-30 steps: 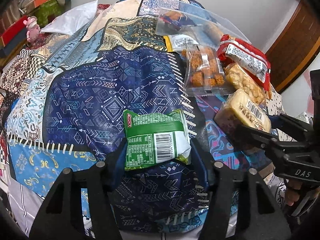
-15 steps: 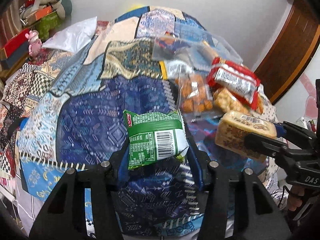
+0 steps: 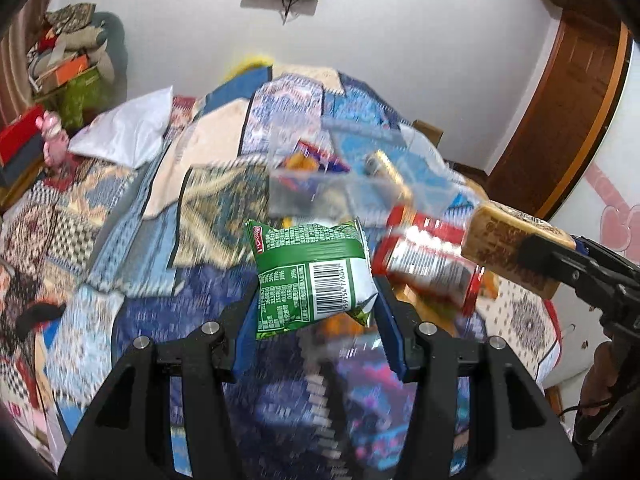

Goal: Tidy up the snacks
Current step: 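Carry both snacks over the clear box and release them inside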

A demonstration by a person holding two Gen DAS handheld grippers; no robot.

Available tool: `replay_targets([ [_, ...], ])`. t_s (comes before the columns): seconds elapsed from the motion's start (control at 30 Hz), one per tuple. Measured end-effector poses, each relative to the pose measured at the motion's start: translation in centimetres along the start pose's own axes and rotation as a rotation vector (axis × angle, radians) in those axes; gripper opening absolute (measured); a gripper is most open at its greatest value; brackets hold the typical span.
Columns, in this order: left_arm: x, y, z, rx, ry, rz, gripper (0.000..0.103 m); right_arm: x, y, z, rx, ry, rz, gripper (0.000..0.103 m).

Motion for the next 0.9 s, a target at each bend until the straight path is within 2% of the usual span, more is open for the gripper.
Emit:
replay_targets([
  [0.2, -1.6, -1.3, -4.5, -0.038, -0.038, 0.011, 0.052, -0.2, -3.3, -3.1, -0.041, -0.06, 0.063, 0.052],
  [0.47, -6.1, -1.7, -9.6, -0.041, -0.032, 0.033, 0.052, -2.8, -7.4, -6.7, -0.082, -0.089, 0.123, 0.052],
  [0.6, -9.6, -2.0, -11.2, -0.051, 0.002, 0.041, 0.052, -5.4, -8.9, -7.6, -0.097, -0.068, 0.137, 0.052],
  [0.9, -16.9, -2.8, -12.5, -0.106, 0.101, 0.037, 0.052, -11.9, -10.7, -7.9, -0.079, 0.032, 0.165, 0.052],
])
Point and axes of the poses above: each gripper's, at about its wrist camera, not at the fingertips, and x roughly against the way its jaws point, y to its left, z to its underside, the point moved 1 cm from there along -x, roughly the way its jaws point, and after that the axes turned 5 degrees about z, right-handed, at the moved point
